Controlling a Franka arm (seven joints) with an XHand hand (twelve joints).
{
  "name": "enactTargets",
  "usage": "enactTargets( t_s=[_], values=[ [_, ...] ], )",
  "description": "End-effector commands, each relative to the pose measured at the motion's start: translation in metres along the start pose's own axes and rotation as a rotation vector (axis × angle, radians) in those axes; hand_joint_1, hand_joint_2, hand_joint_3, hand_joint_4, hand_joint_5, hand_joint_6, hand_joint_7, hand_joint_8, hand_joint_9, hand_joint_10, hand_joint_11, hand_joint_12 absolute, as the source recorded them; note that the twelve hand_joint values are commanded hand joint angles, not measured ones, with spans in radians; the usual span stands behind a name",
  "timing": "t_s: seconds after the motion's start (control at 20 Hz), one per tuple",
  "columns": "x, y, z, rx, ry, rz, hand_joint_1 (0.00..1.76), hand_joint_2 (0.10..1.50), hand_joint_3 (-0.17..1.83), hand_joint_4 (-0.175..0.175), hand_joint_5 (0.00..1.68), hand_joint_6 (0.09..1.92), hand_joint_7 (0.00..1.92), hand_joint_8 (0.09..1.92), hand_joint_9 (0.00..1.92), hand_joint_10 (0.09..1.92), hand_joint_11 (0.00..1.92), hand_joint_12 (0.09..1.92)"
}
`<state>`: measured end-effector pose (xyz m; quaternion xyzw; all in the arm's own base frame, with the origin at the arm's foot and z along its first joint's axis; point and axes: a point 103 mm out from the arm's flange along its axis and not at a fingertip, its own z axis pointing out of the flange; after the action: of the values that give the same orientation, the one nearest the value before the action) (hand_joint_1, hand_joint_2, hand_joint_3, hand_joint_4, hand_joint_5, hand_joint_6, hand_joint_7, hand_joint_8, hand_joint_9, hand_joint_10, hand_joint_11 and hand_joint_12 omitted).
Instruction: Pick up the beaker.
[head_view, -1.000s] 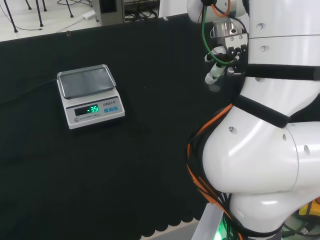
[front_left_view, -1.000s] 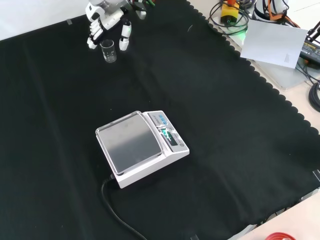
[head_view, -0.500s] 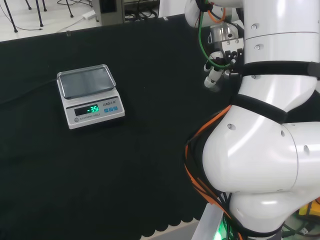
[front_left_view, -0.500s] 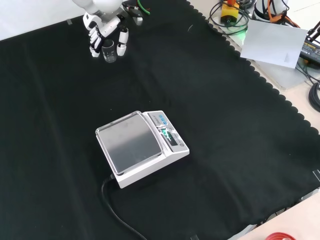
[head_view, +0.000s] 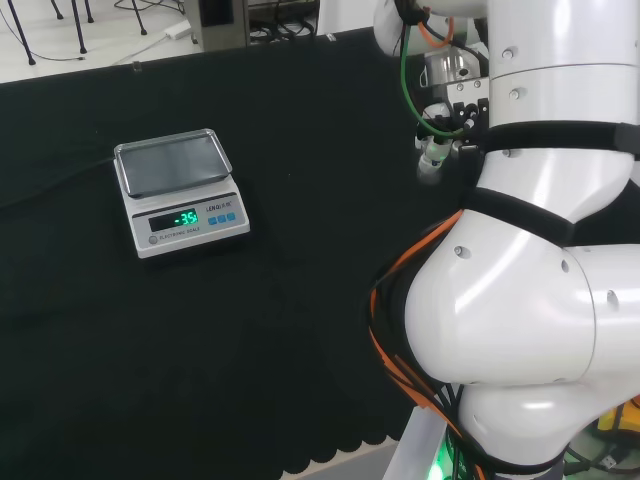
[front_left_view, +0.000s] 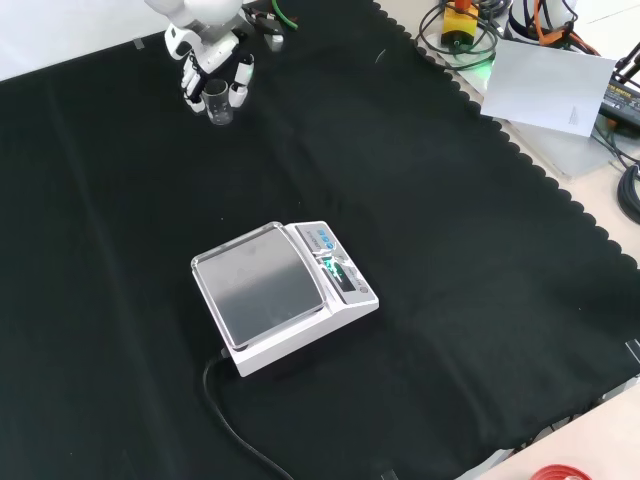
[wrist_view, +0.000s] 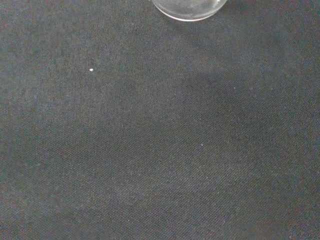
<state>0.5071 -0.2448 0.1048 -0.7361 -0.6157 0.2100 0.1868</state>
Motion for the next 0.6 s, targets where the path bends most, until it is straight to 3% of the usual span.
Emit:
enactTargets(
  t_s=[0.05,0.15,0.3,0.6],
  values=[
    [0.002,0.002,-0.004,-0.034,0.004,-0.005,1.13,1.14,-0.17,-0.172,0.53,0.99,0.33,0.95,0.65,0.90,0.67,1.30],
    [0.004,0.002,-0.006,-0.040,0.005,-0.008,1.16,1.18,-0.17,-0.175,0.59,1.03,0.40,0.97,0.73,0.87,0.76,1.26],
    [0.005,0.002,-0.009,-0.060,0.003,-0.016,1.11,1.24,-0.07,-0.175,0.73,1.28,0.51,1.05,0.80,0.89,0.84,1.22],
    [0.008,-0.012,-0.029,-0.066,0.004,-0.038,1.09,1.26,-0.02,-0.175,0.73,1.37,0.61,1.15,0.84,0.95,0.87,1.20]
  ],
)
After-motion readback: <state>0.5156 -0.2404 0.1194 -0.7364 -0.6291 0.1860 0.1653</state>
